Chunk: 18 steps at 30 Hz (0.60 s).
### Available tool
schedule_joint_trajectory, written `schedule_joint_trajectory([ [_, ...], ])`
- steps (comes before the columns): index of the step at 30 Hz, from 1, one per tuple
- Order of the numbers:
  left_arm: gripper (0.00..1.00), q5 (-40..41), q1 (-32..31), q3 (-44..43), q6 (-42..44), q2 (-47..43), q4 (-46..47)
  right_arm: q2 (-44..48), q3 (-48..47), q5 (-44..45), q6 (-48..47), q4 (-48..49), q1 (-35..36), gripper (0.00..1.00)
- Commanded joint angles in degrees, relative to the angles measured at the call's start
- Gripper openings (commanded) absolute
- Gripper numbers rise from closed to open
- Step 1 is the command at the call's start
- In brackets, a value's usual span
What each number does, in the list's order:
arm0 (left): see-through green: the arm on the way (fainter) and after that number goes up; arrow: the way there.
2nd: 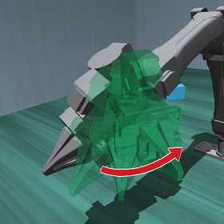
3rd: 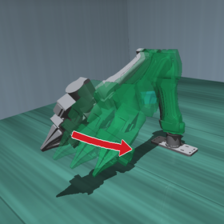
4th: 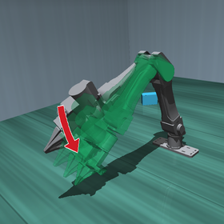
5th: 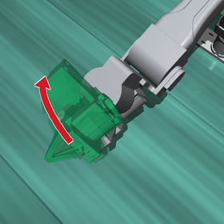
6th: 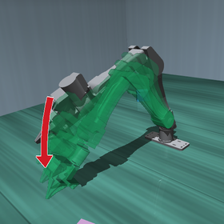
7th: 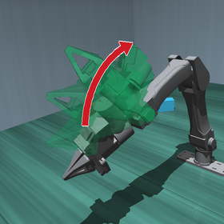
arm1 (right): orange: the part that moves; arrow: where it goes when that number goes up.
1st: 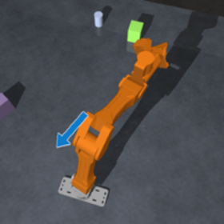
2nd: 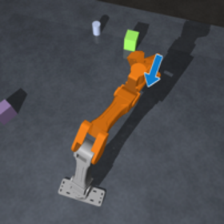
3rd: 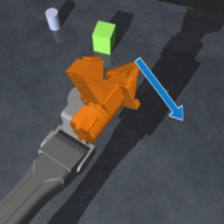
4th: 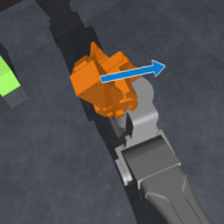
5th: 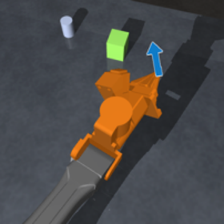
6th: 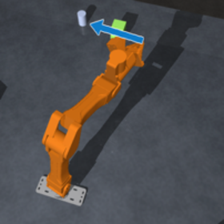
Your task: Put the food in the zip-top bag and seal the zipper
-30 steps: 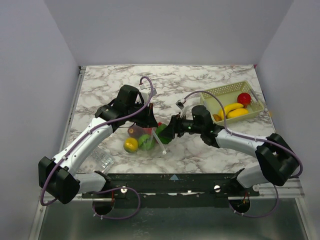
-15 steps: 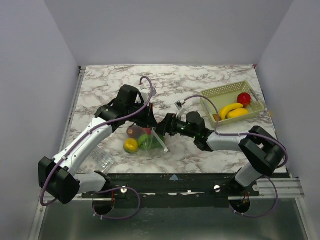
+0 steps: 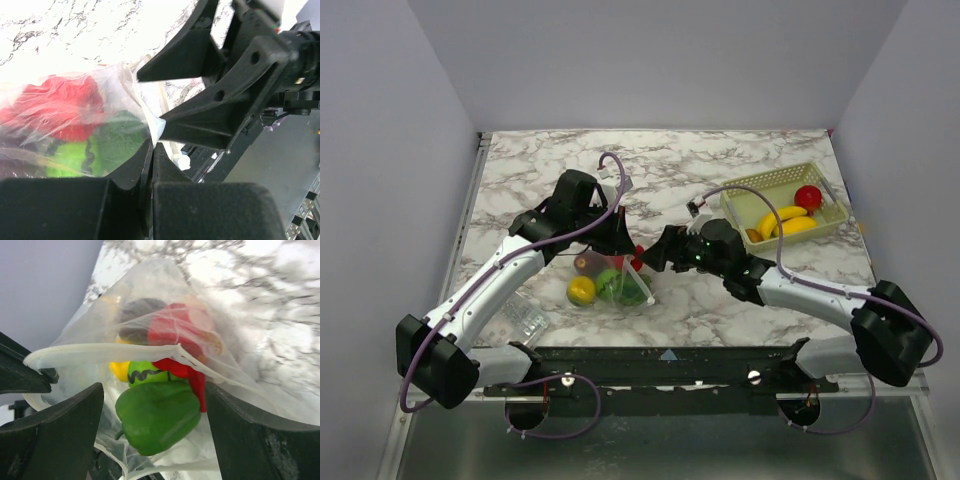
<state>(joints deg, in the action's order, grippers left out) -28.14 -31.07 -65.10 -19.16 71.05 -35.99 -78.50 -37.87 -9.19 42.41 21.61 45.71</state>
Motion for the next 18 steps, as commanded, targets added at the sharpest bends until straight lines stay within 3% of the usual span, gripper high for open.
schedule_joint_trajectory([
  [1, 0.00, -2.40, 0.22, 0.31, -0.42, -1.38, 1.42, 6.02, -4.27, 14.34, -6.50, -18.43, 0.34, 0.83],
  [9, 0.00, -2.63, 0.22, 0.39, -0.53, -1.27, 1.60, 10.36, -11.56, 39.11, -12.90, -37.12, -1.50, 0.88],
  [12, 0.00, -2.33, 0.22, 0.46, -0.53, -1.19, 1.47, 9.73, -13.83, 40.57, -12.58, -40.54, -7.44, 0.88],
  [18, 0.00, -2.45, 0.22, 0.59, -0.44, -1.37, 1.45, 5.60, -19.34, 34.68, -10.16, -45.76, -20.63, 0.88],
])
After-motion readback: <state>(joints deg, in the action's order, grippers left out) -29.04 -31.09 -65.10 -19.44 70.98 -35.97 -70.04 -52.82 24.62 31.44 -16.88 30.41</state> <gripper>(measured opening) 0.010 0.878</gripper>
